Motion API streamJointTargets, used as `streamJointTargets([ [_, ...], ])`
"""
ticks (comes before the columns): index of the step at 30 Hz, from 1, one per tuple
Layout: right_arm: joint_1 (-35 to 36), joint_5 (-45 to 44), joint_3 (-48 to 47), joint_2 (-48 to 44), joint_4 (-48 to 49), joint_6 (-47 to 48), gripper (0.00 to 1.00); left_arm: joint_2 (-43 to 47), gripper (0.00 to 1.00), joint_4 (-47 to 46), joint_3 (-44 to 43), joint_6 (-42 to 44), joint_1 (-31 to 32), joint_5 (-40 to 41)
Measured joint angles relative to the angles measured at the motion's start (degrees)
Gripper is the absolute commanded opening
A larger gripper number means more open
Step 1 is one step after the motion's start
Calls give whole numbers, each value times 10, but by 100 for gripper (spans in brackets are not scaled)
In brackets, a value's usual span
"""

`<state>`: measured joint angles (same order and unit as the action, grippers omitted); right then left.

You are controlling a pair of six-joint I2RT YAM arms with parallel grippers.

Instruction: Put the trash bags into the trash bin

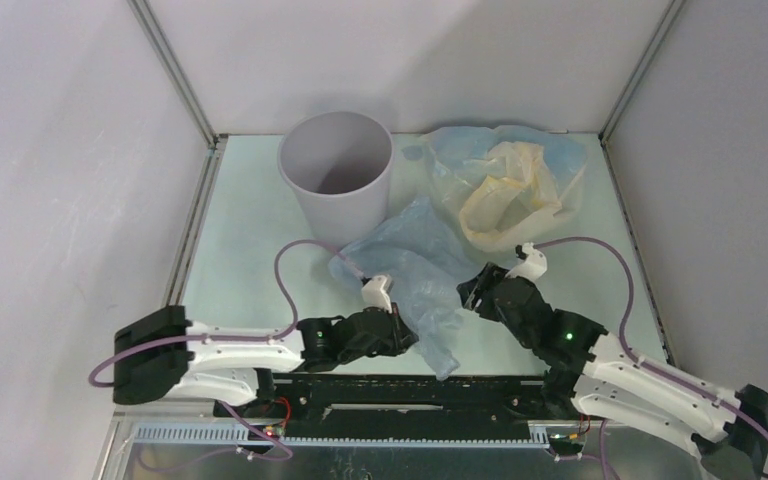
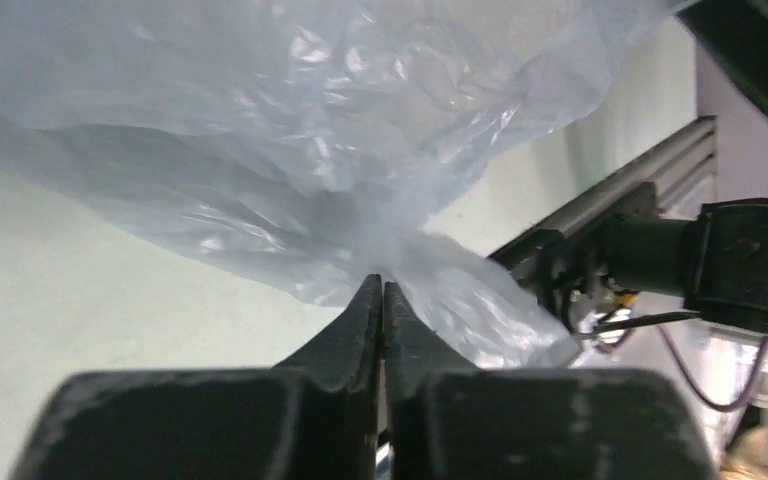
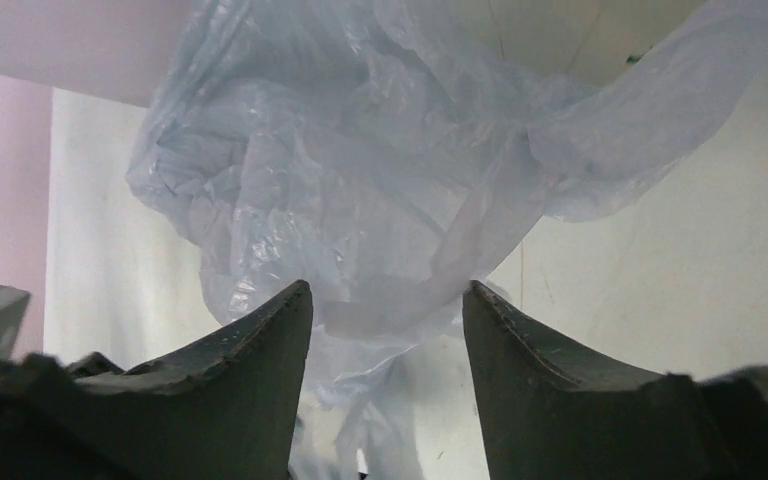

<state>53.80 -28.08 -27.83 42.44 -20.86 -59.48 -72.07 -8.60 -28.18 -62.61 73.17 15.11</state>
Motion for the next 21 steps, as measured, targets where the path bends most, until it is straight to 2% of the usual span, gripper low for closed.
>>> streamJointTargets([
  [6,-12,8,0,-84,-12,119,73,114,0,124,-1,62,-28,36],
  [11,-19,100,0,-134,-7,263,77,186,0,242,-29,129,-57,37],
  [13,-21,154,0,-143,0,313,80,213,3,289,-50,148,-57,39],
  [17,-22,233,-4,-129,3,381,79,270,8,337,-71,162,-59,36],
  [21,-11,270,-39,-66,-14,433,79,291,12,344,-68,161,-59,20],
])
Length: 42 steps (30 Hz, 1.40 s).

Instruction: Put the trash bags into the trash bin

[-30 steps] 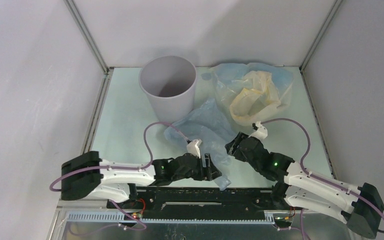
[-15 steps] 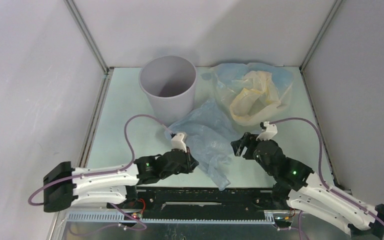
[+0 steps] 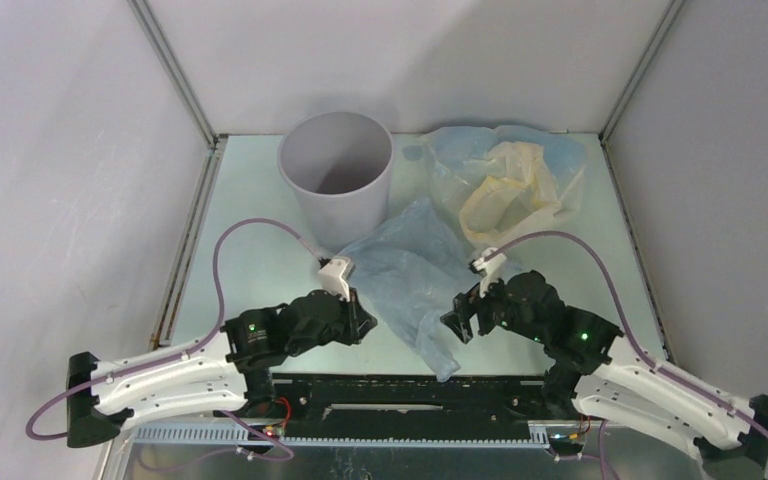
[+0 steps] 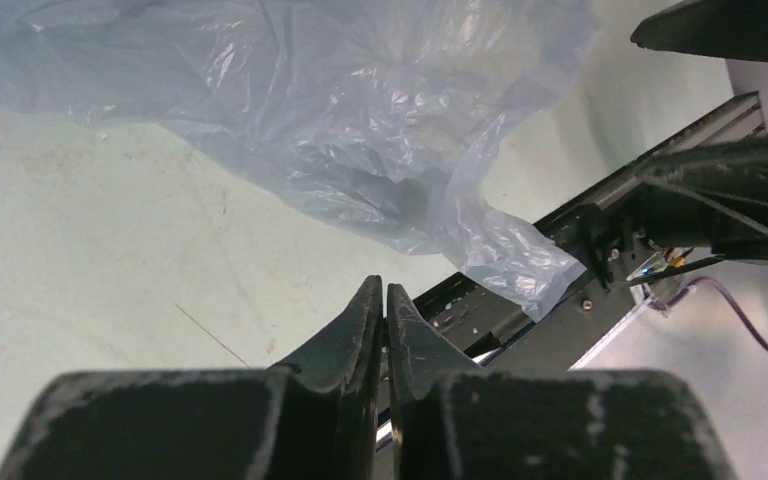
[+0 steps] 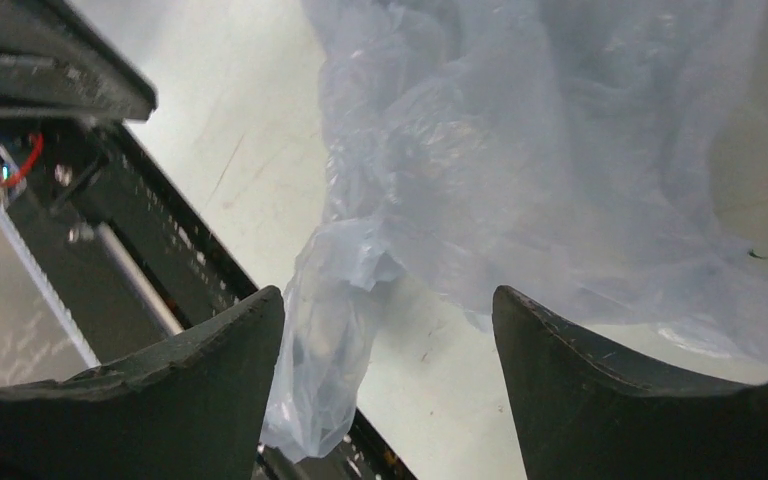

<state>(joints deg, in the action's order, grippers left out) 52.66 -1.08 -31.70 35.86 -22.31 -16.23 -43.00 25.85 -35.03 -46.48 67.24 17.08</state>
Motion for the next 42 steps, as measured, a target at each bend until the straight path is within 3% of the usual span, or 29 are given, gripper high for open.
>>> streamJointTargets([
  [4,44,7,-40,63,-25,23,76,0,6,0,17,-3,-10,-5],
  [13,201,-57,-63,142,-48,-64,78,-12,5,-33,73,3,-151,-57],
  [20,239,-160,-63,206,-74,-150,77,-142,4,-118,76,32,-273,-137],
  [26,241,-174,-63,297,-43,-170,70,-254,3,-183,73,40,-304,-178],
  [33,267,-89,-78,392,92,-140,65,-405,0,-291,29,24,-311,-223],
  [38,305,-51,-172,431,141,-99,80,-480,4,-362,-33,15,-311,-253],
  [42,319,-43,-216,425,165,-83,85,-499,10,-400,-47,15,-311,-275],
])
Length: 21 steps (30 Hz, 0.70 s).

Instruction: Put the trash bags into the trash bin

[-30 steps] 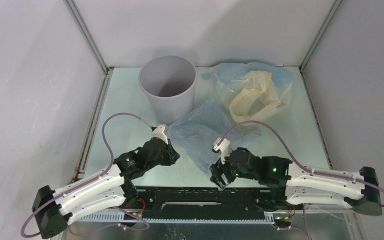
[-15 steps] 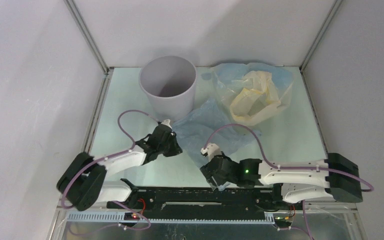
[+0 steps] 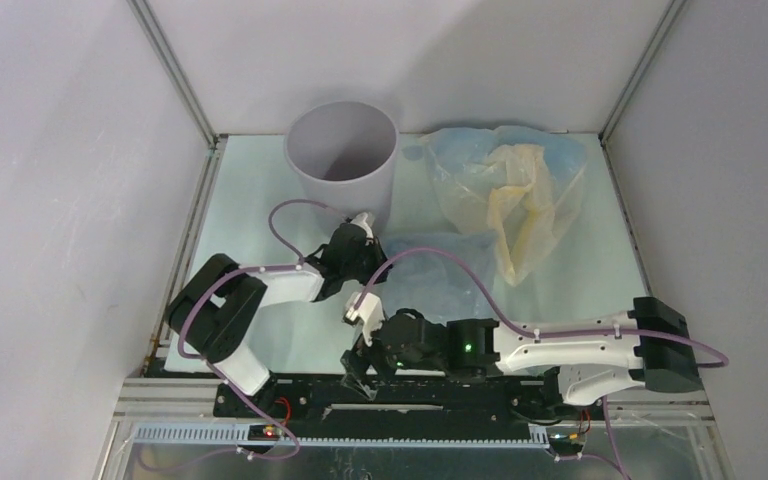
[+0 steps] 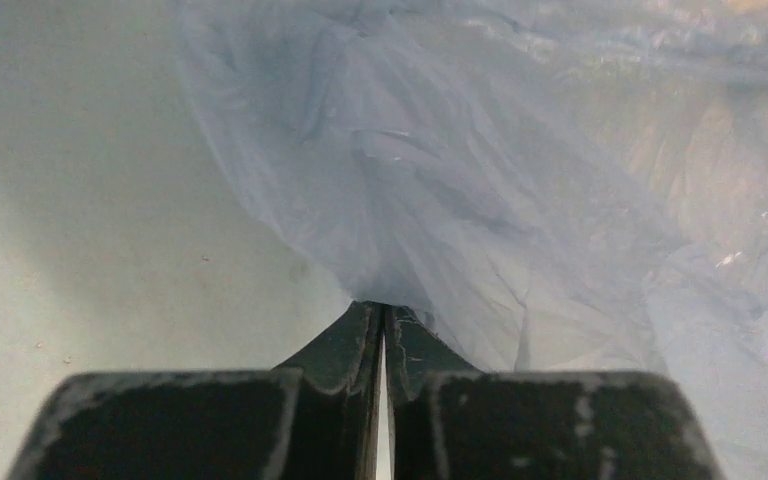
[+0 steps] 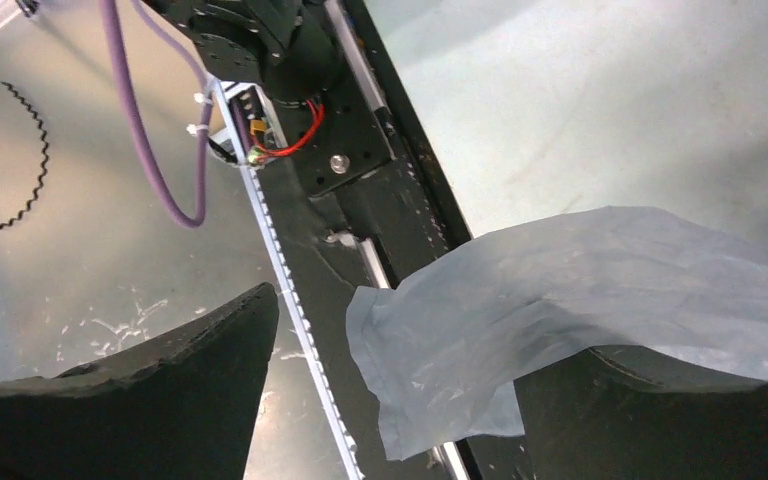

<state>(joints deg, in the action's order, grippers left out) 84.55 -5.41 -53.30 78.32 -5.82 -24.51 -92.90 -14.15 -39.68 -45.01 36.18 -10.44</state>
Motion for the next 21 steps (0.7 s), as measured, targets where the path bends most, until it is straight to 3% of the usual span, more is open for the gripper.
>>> streamJointTargets([
  [9,-7,-40,1,-39,-73,-10,90,80,31,-4,58,17,0,-4],
  [21,-31,-97,11,-66,-118,-54,89,444,53,139,168,26,12,19],
])
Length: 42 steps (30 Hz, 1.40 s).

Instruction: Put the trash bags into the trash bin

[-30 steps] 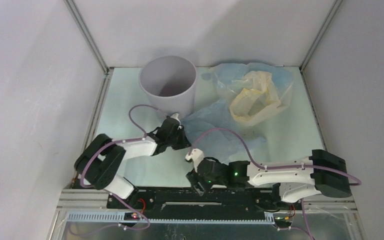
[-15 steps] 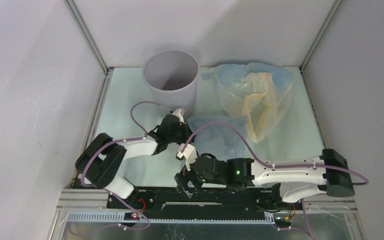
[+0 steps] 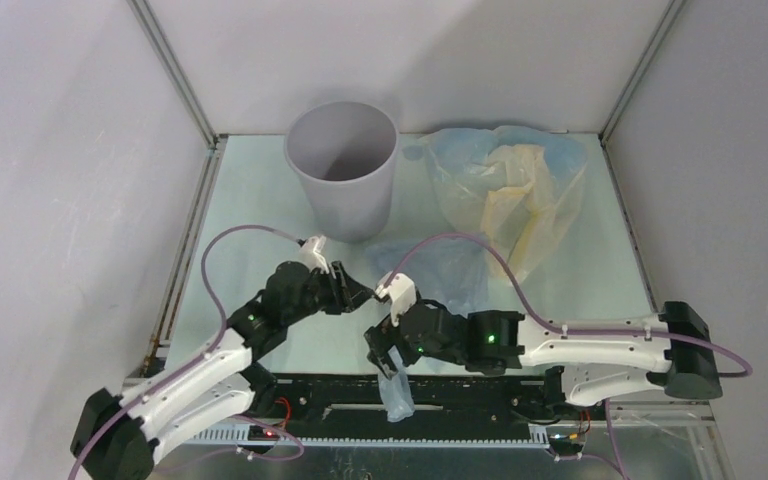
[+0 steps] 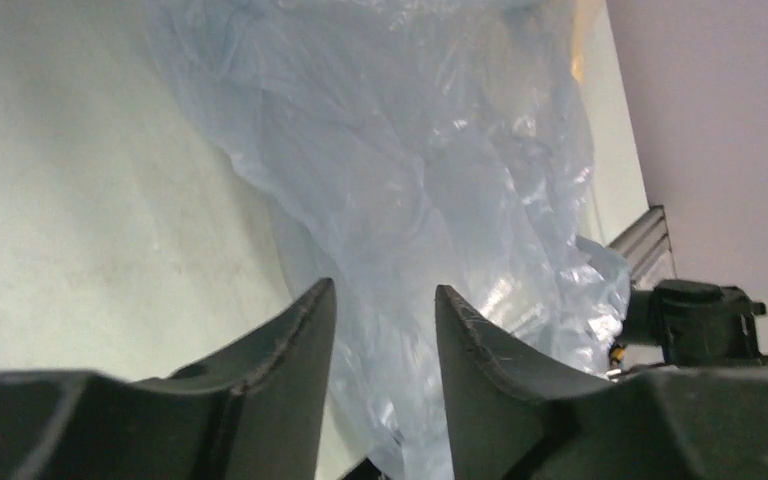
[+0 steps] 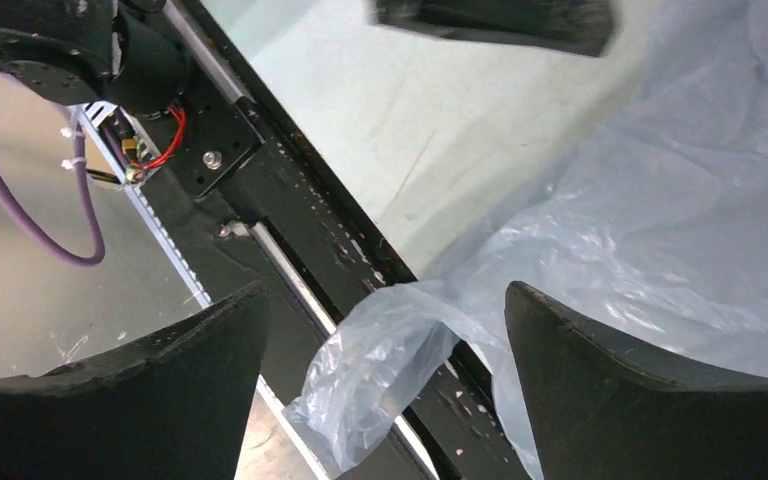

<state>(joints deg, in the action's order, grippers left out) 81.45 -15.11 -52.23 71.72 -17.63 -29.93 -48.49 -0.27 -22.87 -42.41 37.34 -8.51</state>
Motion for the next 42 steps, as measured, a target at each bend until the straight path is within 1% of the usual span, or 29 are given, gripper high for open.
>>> streamJointTargets([
  [3,-9,-15,8,-25,-19,-12,88,76,64,54,15,-3,18,5],
  [5,-31,-23,15,-50,-33,-22,87,125,76,88,26,-14,44,9],
  [6,-45,-26,18,-59,-38,-27,88,143,80,100,30,-22,60,11],
  [10,-128,-43,30,-90,-78,-55,91,177,86,127,37,-55,145,29],
  [13,-187,-66,45,-114,-115,-73,92,156,84,129,37,-72,191,47],
  [17,-240,-71,96,-174,-139,-85,88,83,84,107,37,-82,202,62],
  [18,-262,-68,115,-193,-140,-86,89,63,84,100,37,-84,202,65],
  [20,-302,-63,142,-222,-145,-86,99,36,87,90,36,-85,202,73],
  [25,-401,-10,185,-247,-139,-81,100,-7,88,71,26,-81,186,85],
  [27,-426,11,195,-245,-130,-79,98,-12,88,59,26,-80,164,81],
  [30,-458,51,207,-229,-99,-74,89,-19,87,38,26,-75,126,68],
  [33,-468,79,210,-195,-68,-70,73,-43,87,9,26,-71,97,53],
  [34,-468,88,210,-183,-57,-69,68,-58,84,-1,26,-70,92,48],
  [36,-467,102,211,-166,-40,-69,57,-89,69,-16,24,-70,89,35],
  [38,-461,108,211,-155,-25,-68,49,-122,57,-30,17,-70,87,23],
  [39,-456,110,211,-150,-18,-68,44,-138,52,-38,13,-69,86,18],
  [41,-446,114,211,-142,-5,-69,43,-170,48,-55,1,-68,81,4],
  [42,-439,115,212,-138,1,-70,46,-186,45,-65,-6,-67,78,-2],
])
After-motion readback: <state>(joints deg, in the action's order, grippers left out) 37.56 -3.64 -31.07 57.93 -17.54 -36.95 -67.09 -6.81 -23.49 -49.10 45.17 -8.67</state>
